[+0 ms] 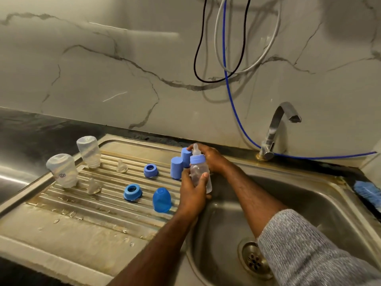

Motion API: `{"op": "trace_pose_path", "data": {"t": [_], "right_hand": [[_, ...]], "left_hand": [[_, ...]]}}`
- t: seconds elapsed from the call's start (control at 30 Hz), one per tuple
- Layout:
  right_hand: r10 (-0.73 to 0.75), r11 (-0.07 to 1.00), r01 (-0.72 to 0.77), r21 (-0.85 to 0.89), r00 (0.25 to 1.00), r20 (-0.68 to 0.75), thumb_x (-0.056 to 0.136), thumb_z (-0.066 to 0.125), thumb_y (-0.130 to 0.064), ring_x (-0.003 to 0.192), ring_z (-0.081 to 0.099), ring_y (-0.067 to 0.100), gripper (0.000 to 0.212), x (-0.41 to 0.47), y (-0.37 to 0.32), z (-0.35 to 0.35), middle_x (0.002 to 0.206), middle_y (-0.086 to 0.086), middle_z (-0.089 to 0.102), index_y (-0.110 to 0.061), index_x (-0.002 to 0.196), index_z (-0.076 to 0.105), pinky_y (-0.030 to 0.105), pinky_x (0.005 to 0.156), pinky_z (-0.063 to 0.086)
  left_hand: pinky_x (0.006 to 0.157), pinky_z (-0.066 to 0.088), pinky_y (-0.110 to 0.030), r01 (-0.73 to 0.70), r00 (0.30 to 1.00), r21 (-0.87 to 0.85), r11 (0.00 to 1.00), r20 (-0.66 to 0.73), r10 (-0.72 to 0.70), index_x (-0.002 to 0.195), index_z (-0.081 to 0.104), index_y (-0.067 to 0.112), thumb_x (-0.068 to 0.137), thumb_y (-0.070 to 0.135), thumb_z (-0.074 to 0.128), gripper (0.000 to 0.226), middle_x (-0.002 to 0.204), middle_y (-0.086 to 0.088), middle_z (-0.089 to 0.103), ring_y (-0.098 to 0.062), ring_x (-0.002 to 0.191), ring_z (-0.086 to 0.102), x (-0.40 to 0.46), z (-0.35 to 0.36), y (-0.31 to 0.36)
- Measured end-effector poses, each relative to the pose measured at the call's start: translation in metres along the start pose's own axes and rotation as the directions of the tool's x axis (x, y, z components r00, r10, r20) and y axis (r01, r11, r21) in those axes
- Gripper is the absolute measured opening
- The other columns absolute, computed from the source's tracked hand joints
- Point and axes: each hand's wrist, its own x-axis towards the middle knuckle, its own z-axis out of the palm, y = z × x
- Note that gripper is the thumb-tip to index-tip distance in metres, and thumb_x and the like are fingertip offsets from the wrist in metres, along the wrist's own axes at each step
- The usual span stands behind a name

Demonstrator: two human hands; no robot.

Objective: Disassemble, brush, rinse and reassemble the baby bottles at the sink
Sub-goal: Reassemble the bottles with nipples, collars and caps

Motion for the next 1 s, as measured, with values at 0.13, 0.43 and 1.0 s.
{"op": "trace_pose_path", "data": {"t": [0.13,0.43,1.0], "right_hand": [[-0.048,0.983,0.087,0.163,0.973,-0.226,0.091,0.072,-0.023,0.084,0.061,0.011,0.021,-0.004,0.006,0.008,0.097,-0.005,0.063,-0.03,0.102,0.055,0.025,0.073,0.049],[0.365,0.483,0.215,0.849,0.832,-0.418,0.1,0.055,-0.005,0.074,0.068,0.007,0.018,-0.064,0.017,-0.017,0.103,0.005,0.062,-0.021,0.108,0.051,0.021,0.061,0.054],[0.357,0.444,0.334,0.832,0.785,-0.506,0.098,0.057,-0.007,0.1,0.07,0.024,0.032,-0.151,0.014,-0.014,0.121,0.015,0.06,-0.023,0.126,0.053,0.038,0.078,0.061]], "left_hand": [[0.099,0.054,-0.04,-0.053,0.999,0.066,0.996,-0.003,0.054,0.143,0.036,0.03,0.096,0.031,0.066,0.056,0.131,0.006,0.057,-0.012,0.117,0.061,0.002,0.002,-0.002],[0.093,0.052,-0.025,-0.315,0.949,0.239,0.918,0.065,0.308,0.128,0.043,0.036,0.08,0.02,0.084,0.065,0.121,0.015,0.055,-0.006,0.113,0.059,-0.001,-0.001,-0.002],[0.1,0.05,-0.038,-0.422,0.904,0.429,0.799,0.129,0.408,0.132,0.059,0.029,0.069,0.021,0.091,0.071,0.125,0.002,0.06,-0.019,0.116,0.057,-0.005,-0.004,-0.002]]}}
